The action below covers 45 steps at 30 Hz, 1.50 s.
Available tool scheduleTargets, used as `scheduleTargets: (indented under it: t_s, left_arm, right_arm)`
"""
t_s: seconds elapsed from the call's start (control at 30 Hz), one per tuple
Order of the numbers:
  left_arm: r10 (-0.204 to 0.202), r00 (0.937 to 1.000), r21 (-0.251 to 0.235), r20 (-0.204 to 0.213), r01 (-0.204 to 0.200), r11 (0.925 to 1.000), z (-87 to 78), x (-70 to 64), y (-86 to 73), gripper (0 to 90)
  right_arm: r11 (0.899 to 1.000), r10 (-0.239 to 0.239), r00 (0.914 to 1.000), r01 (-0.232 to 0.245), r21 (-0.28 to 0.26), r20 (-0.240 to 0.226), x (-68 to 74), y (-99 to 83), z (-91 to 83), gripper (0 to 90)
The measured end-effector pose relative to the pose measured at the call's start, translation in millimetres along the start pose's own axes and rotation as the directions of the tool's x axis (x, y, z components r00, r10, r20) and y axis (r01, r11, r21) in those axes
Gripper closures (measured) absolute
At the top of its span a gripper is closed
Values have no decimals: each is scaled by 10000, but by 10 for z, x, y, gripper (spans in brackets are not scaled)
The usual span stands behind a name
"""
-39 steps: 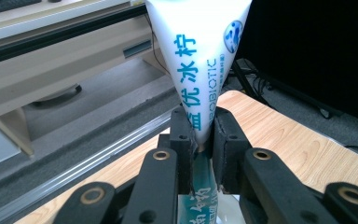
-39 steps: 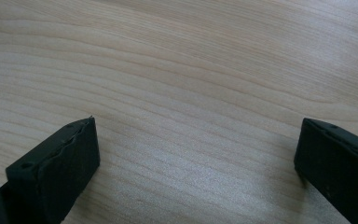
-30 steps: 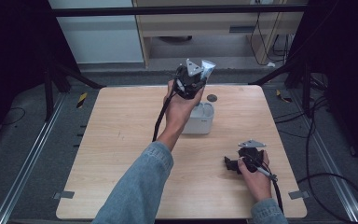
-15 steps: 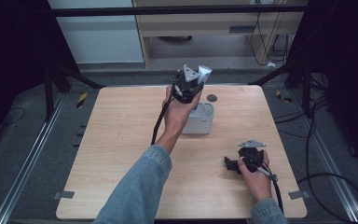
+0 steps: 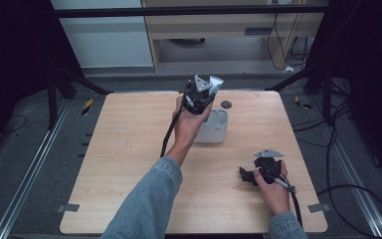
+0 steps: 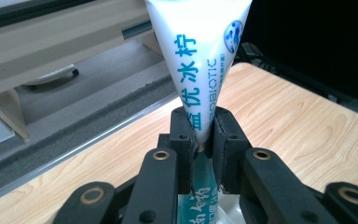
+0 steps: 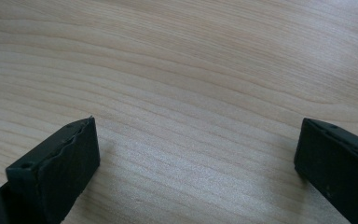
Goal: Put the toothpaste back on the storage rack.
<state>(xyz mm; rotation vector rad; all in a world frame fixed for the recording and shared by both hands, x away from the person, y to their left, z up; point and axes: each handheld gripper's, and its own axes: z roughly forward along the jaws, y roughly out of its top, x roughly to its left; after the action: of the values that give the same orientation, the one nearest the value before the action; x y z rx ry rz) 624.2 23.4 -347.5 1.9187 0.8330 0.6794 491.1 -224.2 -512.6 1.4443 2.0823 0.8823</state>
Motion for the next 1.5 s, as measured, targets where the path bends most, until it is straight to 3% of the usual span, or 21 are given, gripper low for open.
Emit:
scheduleTargets:
  t_s: [0.33, 0.73, 1.1, 1.5]
  left_arm:
    - [-19, 10000, 198, 26, 18, 9998, 49, 5, -95, 795]
    - [233, 9997, 620, 37, -235, 9978, 86, -21, -132, 794]
    - [62, 10000, 890, 9, -62, 9960, 120, -25, -184, 794]
    - [143, 9999, 1235, 62, -150, 9922, 162, -43, -225, 793]
  right_arm:
    - [10000, -5, 10000, 5, -29, 18, -2, 2, 5, 3]
    - [9999, -127, 9999, 127, -29, 39, -8, 0, 6, 4]
    - [9999, -122, 9999, 122, -25, 41, -8, 0, 6, 4]
    - [10000, -16, 10000, 16, -54, 25, -3, 2, 6, 3]
